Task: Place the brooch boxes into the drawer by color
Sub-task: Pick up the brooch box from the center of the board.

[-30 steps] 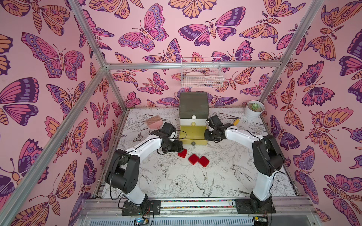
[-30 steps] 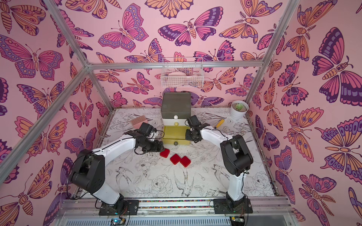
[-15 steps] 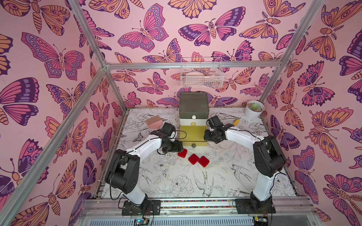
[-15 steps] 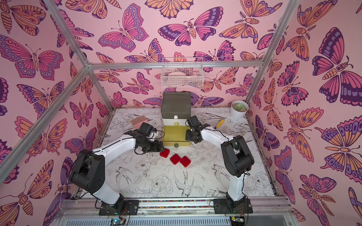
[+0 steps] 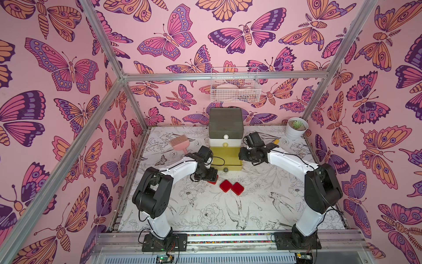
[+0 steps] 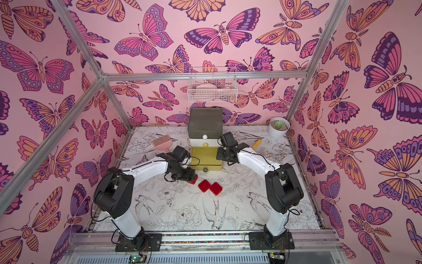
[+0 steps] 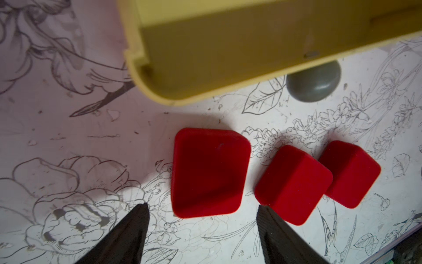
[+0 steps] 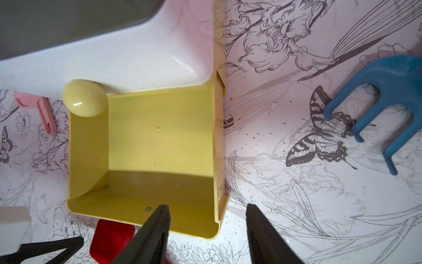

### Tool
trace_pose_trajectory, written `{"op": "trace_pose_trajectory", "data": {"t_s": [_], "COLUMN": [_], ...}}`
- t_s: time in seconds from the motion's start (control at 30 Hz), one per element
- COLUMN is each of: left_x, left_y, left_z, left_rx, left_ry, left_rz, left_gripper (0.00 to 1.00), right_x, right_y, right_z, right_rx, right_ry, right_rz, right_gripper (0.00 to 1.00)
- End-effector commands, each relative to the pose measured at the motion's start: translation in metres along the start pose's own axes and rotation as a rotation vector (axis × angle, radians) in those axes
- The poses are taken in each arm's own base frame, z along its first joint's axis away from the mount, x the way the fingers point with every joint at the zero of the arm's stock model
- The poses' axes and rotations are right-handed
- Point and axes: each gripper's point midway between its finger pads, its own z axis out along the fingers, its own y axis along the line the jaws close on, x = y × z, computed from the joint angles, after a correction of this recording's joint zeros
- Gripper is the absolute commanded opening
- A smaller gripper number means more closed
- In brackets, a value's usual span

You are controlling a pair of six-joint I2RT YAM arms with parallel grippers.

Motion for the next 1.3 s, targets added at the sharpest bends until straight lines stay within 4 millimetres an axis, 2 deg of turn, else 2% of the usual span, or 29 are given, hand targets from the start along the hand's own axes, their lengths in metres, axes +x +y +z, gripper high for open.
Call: {"op": "trace_pose_trajectory", "data": {"t_s": [0.0,0.43,0.47,0.57,0.83,0.93,1.03,1.1,1.2,1.27], "left_x": [-0.001,0.005,0.005,0.006,0.014,0.017,0.016,0.012,0.004,-0.006], "left_y": [0.004,0.003,0.003,0.006,0.011,0.009,0.003,-0.005,-0.028,-0.039], "left_z": [0.005,0.025,0.026,0.027,0.025,0.013,-0.011,-0.038,-0.074,-0.091], "left_rx": [-0.04,-0.073,-0.075,-0.089,-0.12,-0.123,-0.11,-0.085,-0.002,0.041], "left_ry": [0.012,0.06,0.062,0.065,0.086,0.077,0.045,0.021,-0.024,-0.071], "left_rz": [0.035,0.053,0.053,0.05,0.048,0.06,0.076,0.065,0.066,0.057], "left_gripper": [0.8,0.77,0.77,0.65,0.63,0.61,0.57,0.58,0.59,0.59], "right_x": [-0.001,0.002,0.002,0.003,0.002,0.002,0.003,0.004,0.005,0.006], "right_y": [-0.008,-0.013,-0.013,-0.013,-0.014,-0.013,-0.014,-0.014,-0.013,-0.013], "right_z": [-0.008,-0.005,-0.005,-0.004,-0.004,-0.004,-0.003,-0.002,0.001,0.003], "right_rx": [0.022,0.028,0.028,0.028,0.027,0.026,0.027,0.023,0.016,0.011], "right_ry": [-0.011,0.003,0.003,0.004,0.004,0.002,0.003,0.003,0.003,0.003], "right_rz": [0.009,0.017,0.017,0.016,0.023,0.02,0.022,0.025,0.034,0.042], "right_gripper": [0.59,0.59,0.59,0.59,0.59,0.59,0.59,0.59,0.59,0.59]}}
